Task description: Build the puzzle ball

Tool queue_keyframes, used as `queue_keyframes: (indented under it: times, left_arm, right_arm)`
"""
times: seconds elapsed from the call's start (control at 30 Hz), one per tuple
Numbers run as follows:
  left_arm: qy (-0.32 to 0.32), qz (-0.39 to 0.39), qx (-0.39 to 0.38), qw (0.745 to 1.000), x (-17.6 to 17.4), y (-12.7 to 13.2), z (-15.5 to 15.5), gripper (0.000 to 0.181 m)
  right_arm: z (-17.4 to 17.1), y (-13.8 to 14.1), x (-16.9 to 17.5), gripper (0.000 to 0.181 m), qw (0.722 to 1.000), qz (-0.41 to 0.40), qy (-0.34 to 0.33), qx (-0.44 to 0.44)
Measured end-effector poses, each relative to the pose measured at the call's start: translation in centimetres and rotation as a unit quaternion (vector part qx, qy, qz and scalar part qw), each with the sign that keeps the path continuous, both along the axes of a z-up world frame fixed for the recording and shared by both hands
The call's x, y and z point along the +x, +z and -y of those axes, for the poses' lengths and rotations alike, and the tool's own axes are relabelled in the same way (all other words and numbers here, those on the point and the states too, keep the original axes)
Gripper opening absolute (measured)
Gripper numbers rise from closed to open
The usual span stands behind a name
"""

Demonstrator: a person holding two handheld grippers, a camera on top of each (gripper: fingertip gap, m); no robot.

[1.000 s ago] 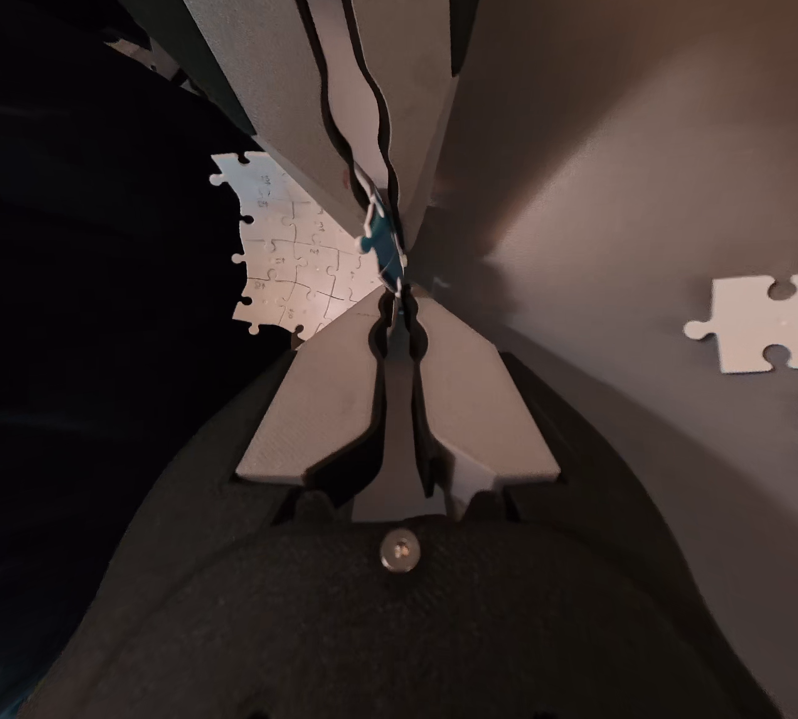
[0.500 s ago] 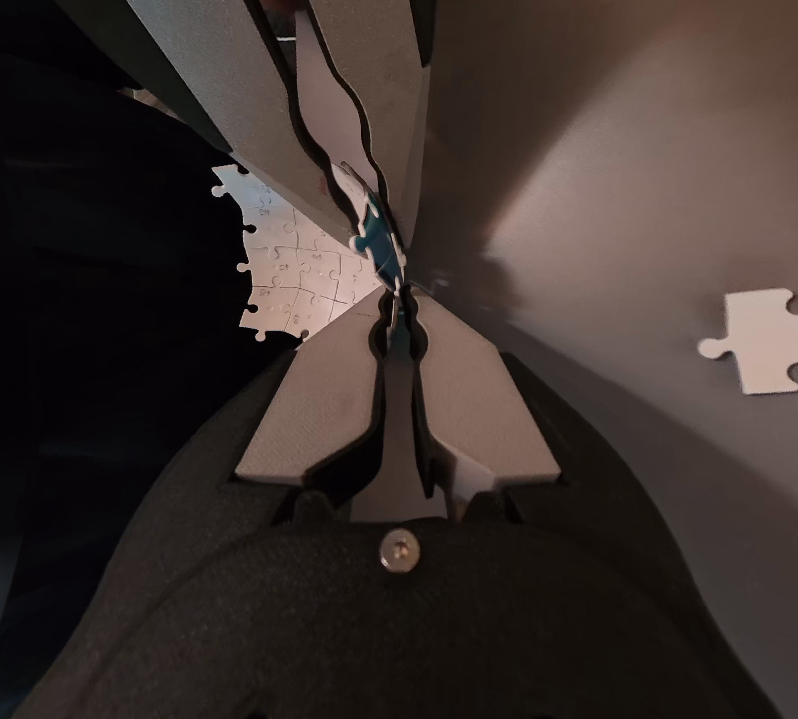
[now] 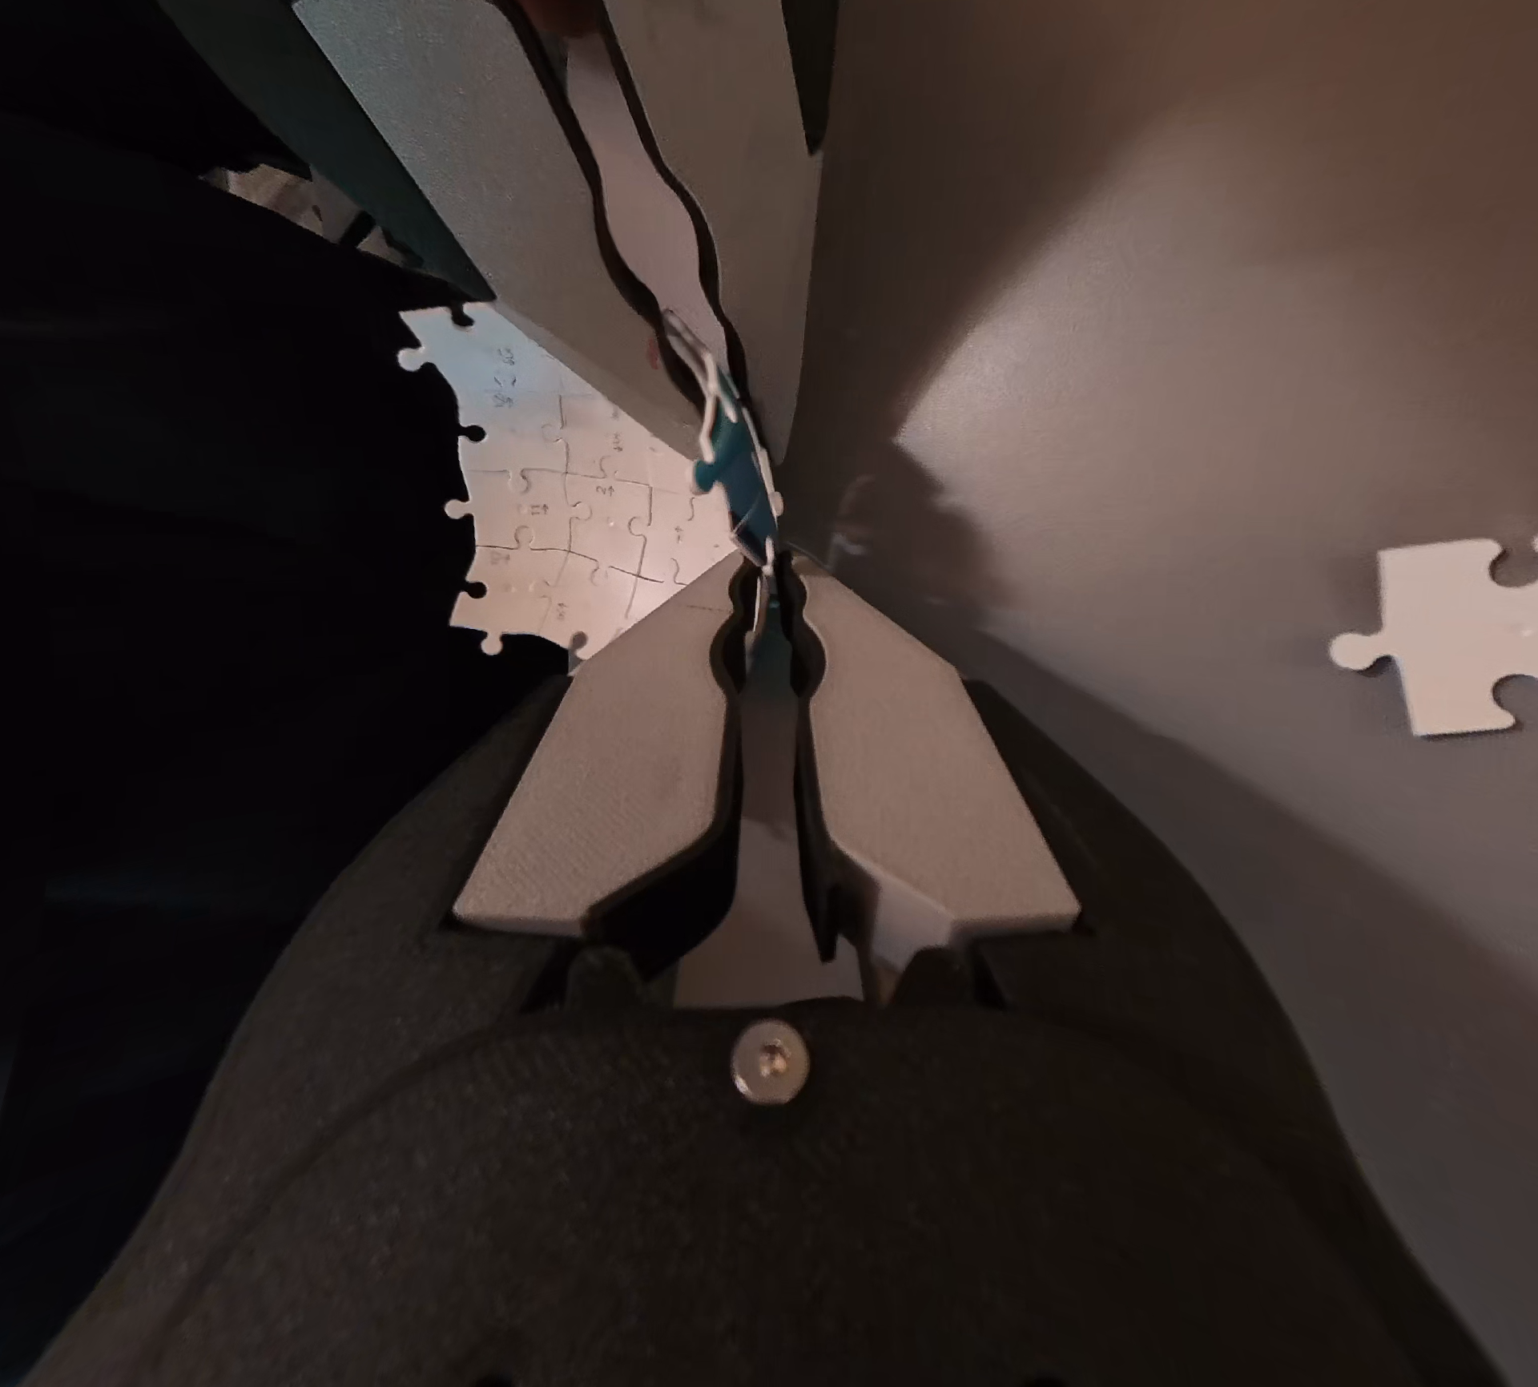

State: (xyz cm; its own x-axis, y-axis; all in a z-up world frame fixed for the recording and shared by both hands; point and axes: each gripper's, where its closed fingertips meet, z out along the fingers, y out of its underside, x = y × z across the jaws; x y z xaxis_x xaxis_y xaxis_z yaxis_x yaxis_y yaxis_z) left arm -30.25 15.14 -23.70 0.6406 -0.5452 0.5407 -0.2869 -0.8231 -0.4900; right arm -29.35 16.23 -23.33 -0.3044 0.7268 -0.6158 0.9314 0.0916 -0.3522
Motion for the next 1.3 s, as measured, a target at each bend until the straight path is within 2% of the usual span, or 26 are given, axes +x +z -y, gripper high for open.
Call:
queue_keyframes:
  times: [0.37,0.63,0.7,0.97,1.07,1.17,1.3]
  left_arm:
    - [0.023,-0.004,0.049,0.999,-0.1,0.4,-0.3,0.002]
    - [0.034,0.011,0.04,0.999,-0.1,0.5,-0.3,0.002]
    - [0.038,0.005,0.045,0.998,-0.3,0.6,-0.5,0.002]
    - [0.048,0.021,0.041,0.998,-0.4,0.6,-0.5,0.002]
    - [0.051,0.019,0.041,0.998,-0.6,0.5,-0.5,0.002]
    - [0.052,0.015,0.048,0.997,-0.6,0.7,-0.6,0.001]
    - [0.05,0.007,0.048,0.998,-0.6,0.6,-0.6,0.002]
  right_arm:
    - [-0.2,0.6,-0.2,0.001,0.999,-0.013,-0.02,-0.034]
    - [-0.3,1.0,-1.1,0.005,0.999,-0.039,-0.022,-0.019]
    - [-0.2,1.2,-1.3,0.0,0.999,-0.045,-0.02,-0.02]
    - [0.0,0.9,-1.2,0.0,0.999,-0.038,-0.014,-0.018]
    - [-0.3,1.2,-1.3,0.01,0.999,-0.042,-0.016,-0.011]
    - [-0.8,2.1,-1.8,0.009,0.998,-0.063,-0.025,-0.007]
    - [-0.7,1.8,-2.0,0.0,0.997,-0.075,-0.016,0.013]
